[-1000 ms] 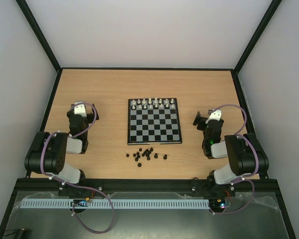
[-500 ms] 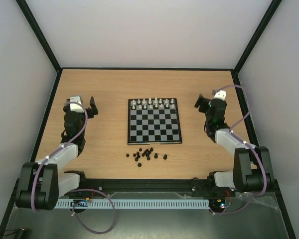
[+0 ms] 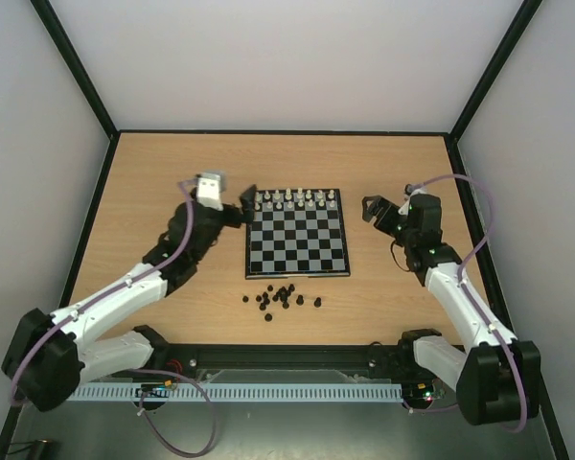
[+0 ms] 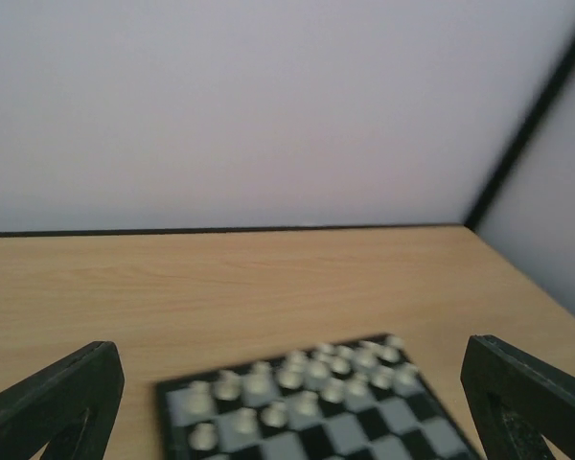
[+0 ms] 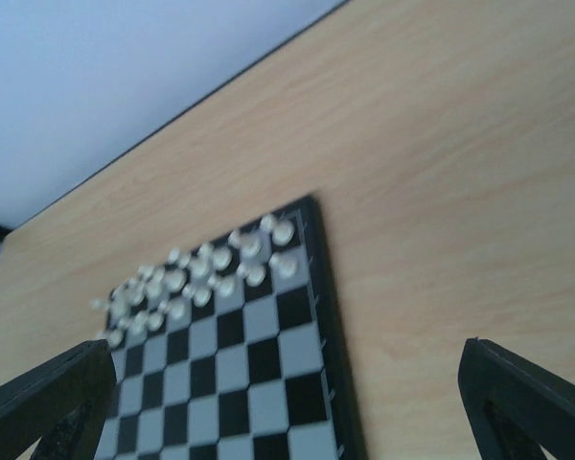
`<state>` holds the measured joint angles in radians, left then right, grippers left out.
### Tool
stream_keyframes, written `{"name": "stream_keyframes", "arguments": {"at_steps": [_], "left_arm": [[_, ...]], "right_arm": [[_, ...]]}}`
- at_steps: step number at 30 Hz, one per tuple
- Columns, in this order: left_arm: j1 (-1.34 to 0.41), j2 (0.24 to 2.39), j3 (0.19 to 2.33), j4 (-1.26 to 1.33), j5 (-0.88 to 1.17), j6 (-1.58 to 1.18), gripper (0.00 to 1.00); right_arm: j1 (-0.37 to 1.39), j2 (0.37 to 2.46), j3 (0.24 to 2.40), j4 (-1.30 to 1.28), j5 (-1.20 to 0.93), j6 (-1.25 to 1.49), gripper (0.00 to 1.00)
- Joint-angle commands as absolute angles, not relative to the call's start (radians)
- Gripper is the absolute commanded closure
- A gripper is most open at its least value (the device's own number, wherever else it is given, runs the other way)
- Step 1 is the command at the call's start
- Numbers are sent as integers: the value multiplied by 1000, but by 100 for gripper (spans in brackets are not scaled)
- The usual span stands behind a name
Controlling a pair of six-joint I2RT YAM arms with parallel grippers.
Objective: Set up the chess pieces on the board
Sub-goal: Pick up the chess piece at the center of the board.
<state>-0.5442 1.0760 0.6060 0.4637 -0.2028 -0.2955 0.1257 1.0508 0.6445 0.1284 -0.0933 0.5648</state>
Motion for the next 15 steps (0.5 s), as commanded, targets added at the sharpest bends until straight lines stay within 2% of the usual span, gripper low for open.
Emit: {"name": "stream_keyframes", "arguments": {"at_steps": [1, 8, 15], "left_arm": [[-705, 1119, 703, 296, -351, -270, 1], [-709, 1025, 705, 194, -243, -421, 0], [-655, 989, 693, 104, -200, -492, 0]], "right_arm": [[131, 976, 594, 21, -279, 654, 2], [153, 941, 630, -107, -311, 590, 1], [261, 1061, 683, -162, -261, 516, 1]]}}
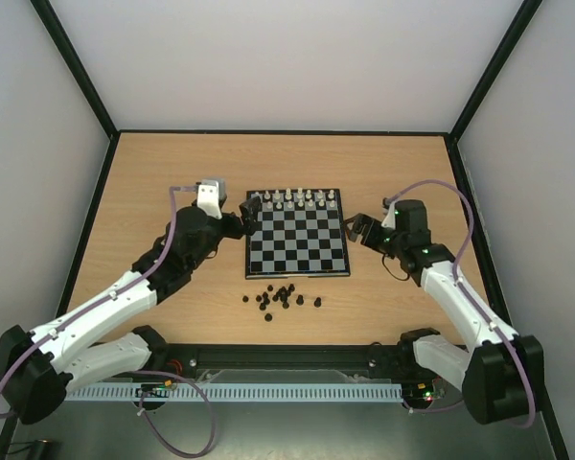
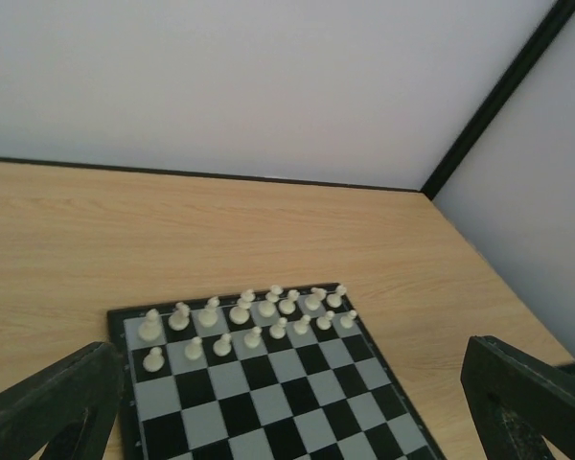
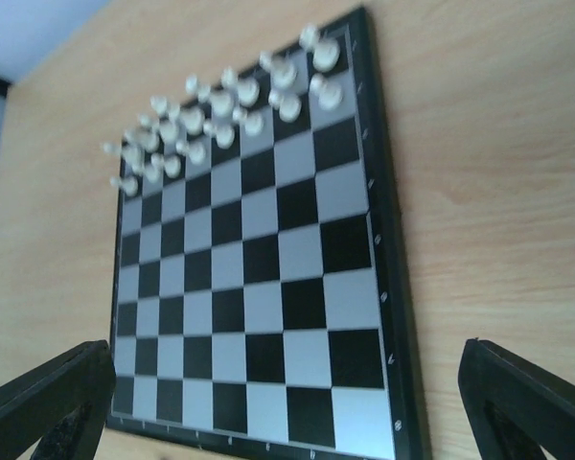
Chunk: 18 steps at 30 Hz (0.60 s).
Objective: Set up the chess pieces on the board
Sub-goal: Pick up the chess piece at the center of the board.
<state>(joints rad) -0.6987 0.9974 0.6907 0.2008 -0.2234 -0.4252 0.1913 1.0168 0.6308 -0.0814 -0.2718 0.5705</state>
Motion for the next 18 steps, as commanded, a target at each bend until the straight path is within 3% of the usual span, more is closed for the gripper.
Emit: {"name": "stream_keyframes", "arguments": {"at_steps": [1, 5, 10, 18], "left_arm": [[-637, 992, 695, 91, -196, -497, 0], [-594, 984, 687, 28, -280, -573, 0], [-564, 937, 645, 39, -240, -535, 1], [-559, 849, 595, 38, -182, -522, 1]], "right_arm": [[291, 1059, 693, -168, -231, 510, 1], [409, 1055, 724, -178, -129, 494, 2], [560, 1082, 773, -215, 10, 472, 0], [686, 1161, 762, -229, 87, 454, 20]]}}
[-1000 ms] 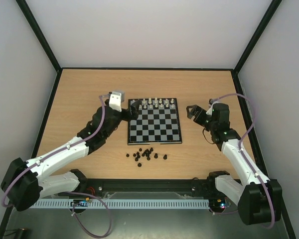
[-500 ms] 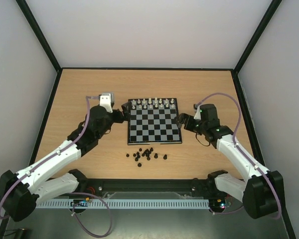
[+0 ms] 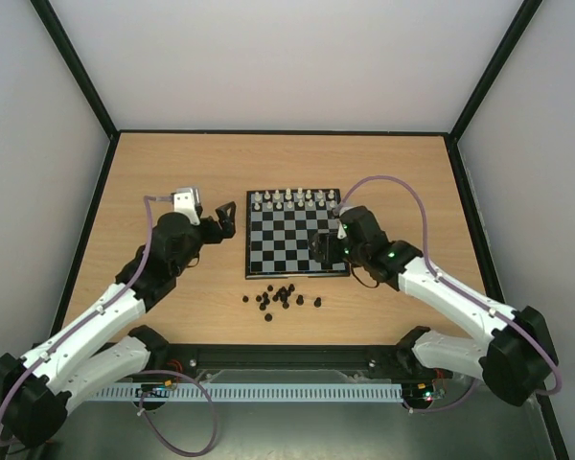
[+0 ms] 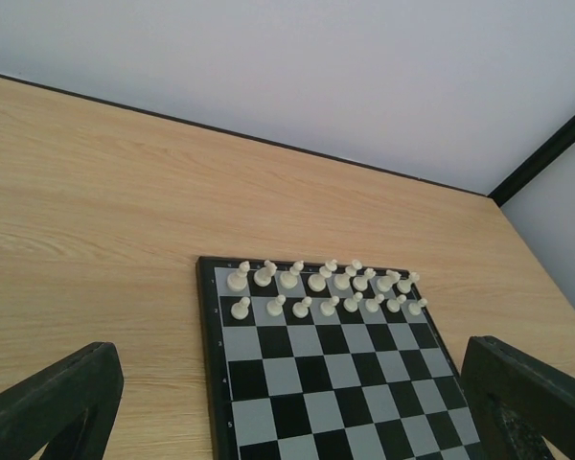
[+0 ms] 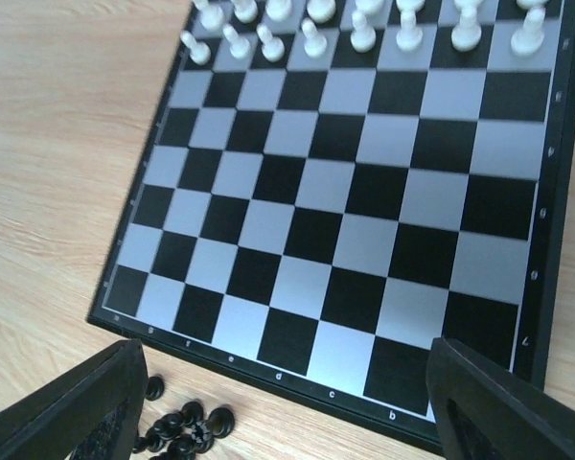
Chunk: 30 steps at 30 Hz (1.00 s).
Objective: Set up the chess pieces on the board
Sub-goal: Pick up the chess piece at the center of the board.
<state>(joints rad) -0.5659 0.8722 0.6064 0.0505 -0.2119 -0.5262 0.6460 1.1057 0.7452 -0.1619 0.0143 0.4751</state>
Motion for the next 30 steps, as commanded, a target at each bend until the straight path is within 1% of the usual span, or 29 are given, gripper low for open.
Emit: {"name": "stream_keyframes", "arguments": {"at_steps": [1, 5, 10, 14, 22, 30], "left_arm": [[-559, 850, 586, 41, -194, -542, 1], [-552, 906, 604, 6, -257, -601, 0], [-541, 1026, 619, 12, -303, -607, 1], [-537, 1113, 646, 13, -258, -596, 1], [-537, 1069, 606, 35, -249, -600, 1], [-537, 1073, 608, 35, -259, -597, 0]], "right_arm": [[702, 1174, 766, -231, 98, 453, 20], [747, 1203, 768, -222, 195, 457, 20], [748, 1233, 795, -190, 232, 451, 19], [749, 1263, 812, -189, 230, 445, 17], [749, 1285, 788, -189, 222, 464, 16], [749, 1246, 796, -214, 221, 462, 13]]}}
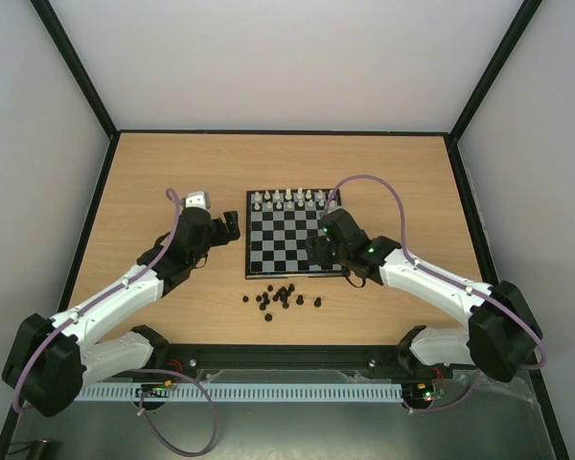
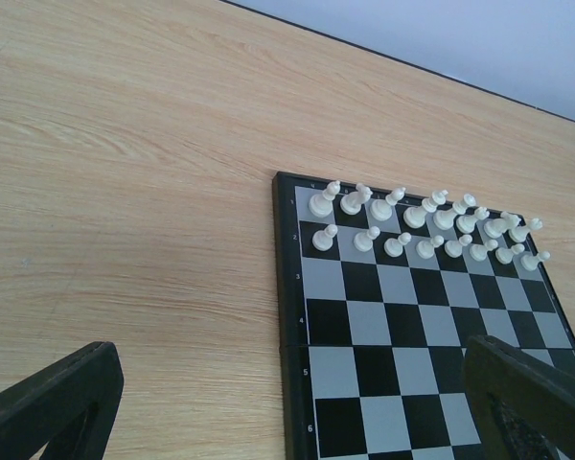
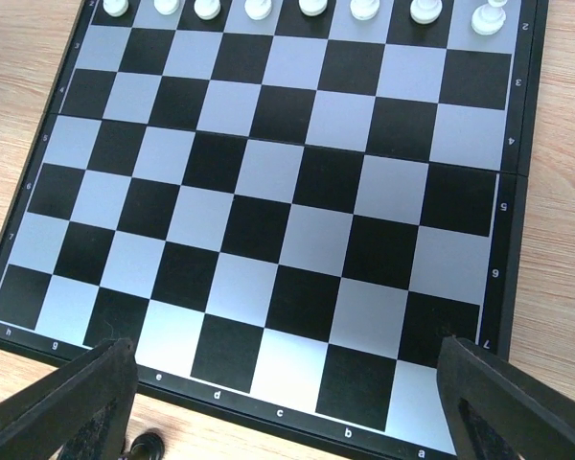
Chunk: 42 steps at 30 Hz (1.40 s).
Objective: Set up the chess pieces on the board
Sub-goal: Pick up the chess piece at the center of the board.
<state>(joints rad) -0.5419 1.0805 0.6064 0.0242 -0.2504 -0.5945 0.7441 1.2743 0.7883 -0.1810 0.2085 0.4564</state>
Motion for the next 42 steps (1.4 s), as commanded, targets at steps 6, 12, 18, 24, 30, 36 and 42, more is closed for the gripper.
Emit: {"name": "stream_keyframes", "arguments": {"at_steps": [6, 12, 18, 24, 30, 36, 42], "left_arm": [[-537, 1093, 611, 38, -279, -593, 0], [-537, 1099, 614, 36, -268, -595, 1], [-537, 1081, 621, 22, -258, -597, 0], [-535, 1012, 613, 13, -251, -604, 1], [-535, 1012, 626, -5, -209, -610, 1], [-535, 991, 628, -11, -203, -611, 1], [-535, 1001, 632, -11, -207, -608, 0]], "right_arm": [[748, 1286, 798, -193, 202, 458, 13], [749, 1292, 790, -174, 133, 449, 29], [752, 1256, 829, -239, 77, 430, 52], [781, 1223, 865, -308, 34, 443, 53], [812, 1203, 843, -349, 37, 454, 53], [865, 1223, 877, -414, 58, 451, 56], [906, 1245, 912, -506, 149, 473, 61]]}}
